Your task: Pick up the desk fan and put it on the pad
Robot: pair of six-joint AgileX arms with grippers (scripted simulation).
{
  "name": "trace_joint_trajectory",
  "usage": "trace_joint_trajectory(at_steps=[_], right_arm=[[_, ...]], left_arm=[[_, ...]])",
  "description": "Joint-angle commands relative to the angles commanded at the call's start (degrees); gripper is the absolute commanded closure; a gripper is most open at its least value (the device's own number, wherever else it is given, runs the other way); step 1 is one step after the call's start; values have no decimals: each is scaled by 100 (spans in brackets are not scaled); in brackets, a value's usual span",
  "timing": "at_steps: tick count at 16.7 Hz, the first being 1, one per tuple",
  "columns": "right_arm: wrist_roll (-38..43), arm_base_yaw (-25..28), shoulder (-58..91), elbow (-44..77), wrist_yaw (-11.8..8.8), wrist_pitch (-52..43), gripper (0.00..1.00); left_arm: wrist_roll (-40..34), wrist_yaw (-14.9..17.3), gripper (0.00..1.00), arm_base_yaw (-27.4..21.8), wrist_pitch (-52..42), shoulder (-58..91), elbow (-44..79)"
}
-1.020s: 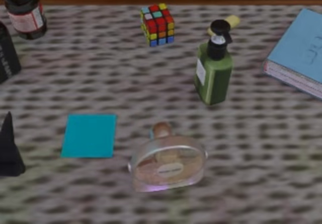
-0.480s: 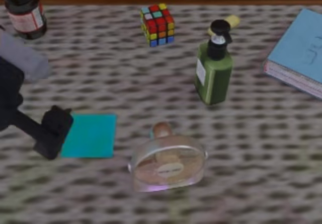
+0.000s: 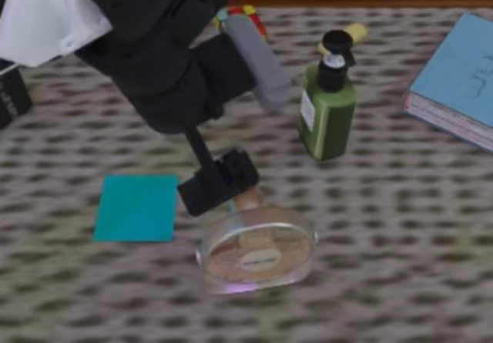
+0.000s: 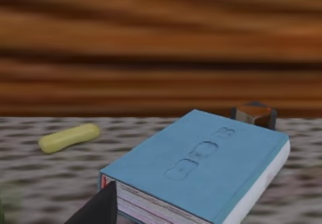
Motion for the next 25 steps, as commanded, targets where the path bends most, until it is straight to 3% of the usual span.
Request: trace_joint_trajectory(at_steps=[4,8,13,20,24,25], right_arm=[[0,0,0,0,0,0,0],[0,0,0,0,0,0,0],[0,0,0,0,0,0,0],[0,0,0,0,0,0,0],[0,0,0,0,0,0,0],[0,0,0,0,0,0,0]], left_arm=[[389,-3,0,-588,-1054,1340,1131],[525,-4,0,-797,-1455,1801,1542],[524,-4,0,-775,-1421,1789,1506],[536,-4,0,-785,-370,1811,471],[537,-4,0,-786,-327,1815,428],[537,-4,8,-786,-327,1815,428]])
